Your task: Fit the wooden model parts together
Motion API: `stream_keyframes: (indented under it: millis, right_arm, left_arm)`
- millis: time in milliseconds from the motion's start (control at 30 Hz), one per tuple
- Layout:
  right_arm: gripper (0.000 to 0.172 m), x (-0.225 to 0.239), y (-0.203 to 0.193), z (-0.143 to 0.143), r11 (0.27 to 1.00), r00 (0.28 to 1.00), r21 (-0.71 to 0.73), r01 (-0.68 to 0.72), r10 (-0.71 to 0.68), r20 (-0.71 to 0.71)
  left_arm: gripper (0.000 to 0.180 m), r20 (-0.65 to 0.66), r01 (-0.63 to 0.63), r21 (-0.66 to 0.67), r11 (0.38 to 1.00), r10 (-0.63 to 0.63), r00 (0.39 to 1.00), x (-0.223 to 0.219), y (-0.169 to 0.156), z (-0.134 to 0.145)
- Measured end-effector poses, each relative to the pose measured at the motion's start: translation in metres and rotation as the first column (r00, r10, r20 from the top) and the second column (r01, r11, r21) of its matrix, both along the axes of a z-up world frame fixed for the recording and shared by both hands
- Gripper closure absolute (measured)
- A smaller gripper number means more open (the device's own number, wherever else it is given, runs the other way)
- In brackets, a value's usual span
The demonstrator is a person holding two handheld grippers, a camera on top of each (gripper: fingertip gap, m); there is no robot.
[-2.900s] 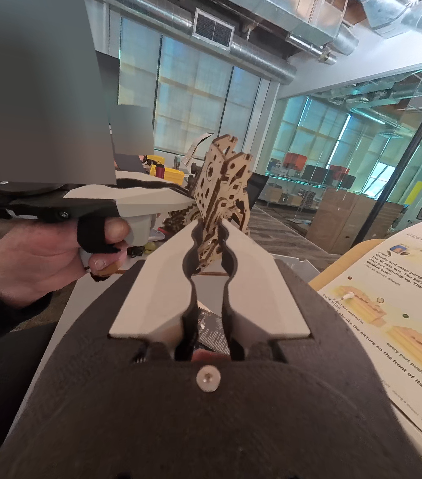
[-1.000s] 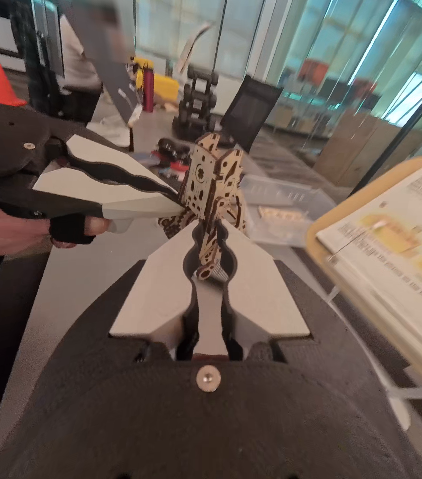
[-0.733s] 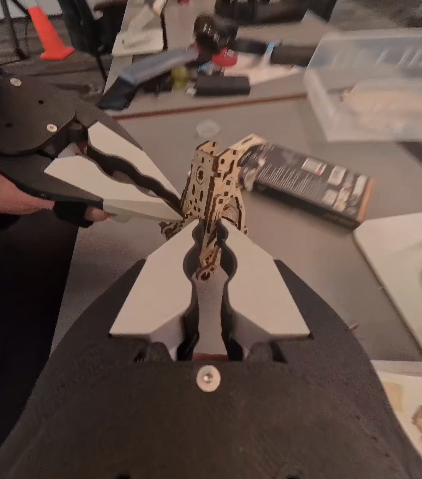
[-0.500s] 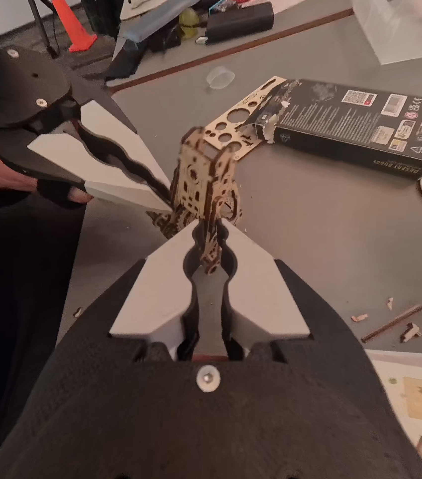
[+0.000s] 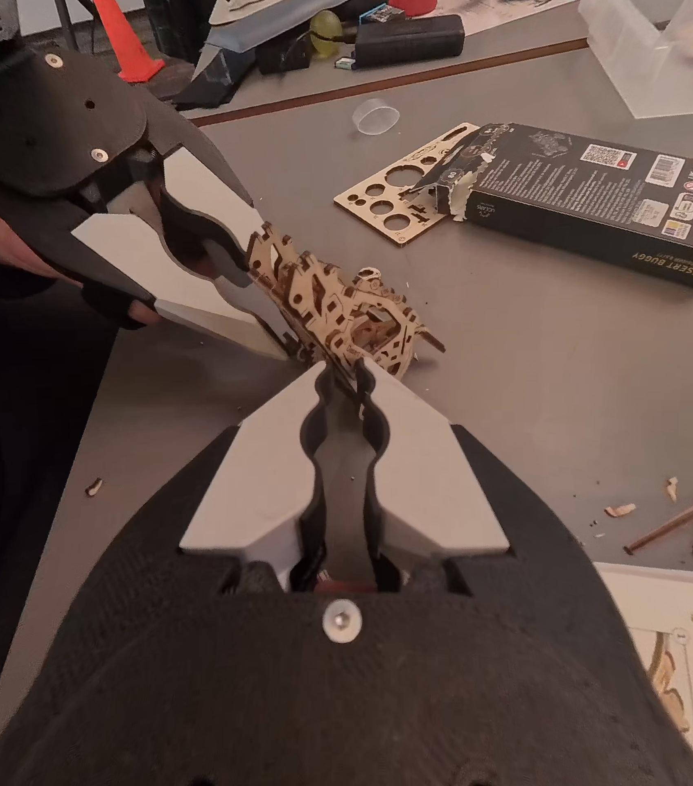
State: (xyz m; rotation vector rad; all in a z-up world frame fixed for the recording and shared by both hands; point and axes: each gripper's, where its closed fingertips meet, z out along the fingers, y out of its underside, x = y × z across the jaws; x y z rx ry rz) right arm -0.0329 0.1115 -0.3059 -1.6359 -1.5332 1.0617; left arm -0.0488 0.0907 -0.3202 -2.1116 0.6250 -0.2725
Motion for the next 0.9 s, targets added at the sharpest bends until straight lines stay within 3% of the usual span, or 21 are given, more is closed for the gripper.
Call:
stream_keyframes:
  millis: [100,200,467,900]
  right_arm:
    - [0.165,0.0,0.002,0.0,0.999,1.0,0.035,0.002,-0.003,0.008]
    - [0.165,-0.001,0.004,0.002,0.998,1.0,0.059,0.011,-0.011,-0.005]
    - [0.167,-0.008,0.013,0.004,0.993,0.998,0.097,0.066,-0.065,-0.013]
    - [0.168,-0.01,0.026,0.004,0.975,0.989,0.164,0.15,-0.151,-0.006]
  left_arm:
    - [0.157,-0.024,-0.034,0.011,0.999,0.034,0.999,-0.001,0.006,0.0]
    - [0.168,-0.054,-0.071,0.03,0.997,0.072,0.996,-0.006,0.014,0.0]
    - [0.171,-0.123,-0.151,0.014,0.988,0.152,0.981,-0.014,0.026,0.0]
    - [0.172,-0.186,-0.189,-0.04,0.981,0.178,0.966,-0.014,0.036,0.0]
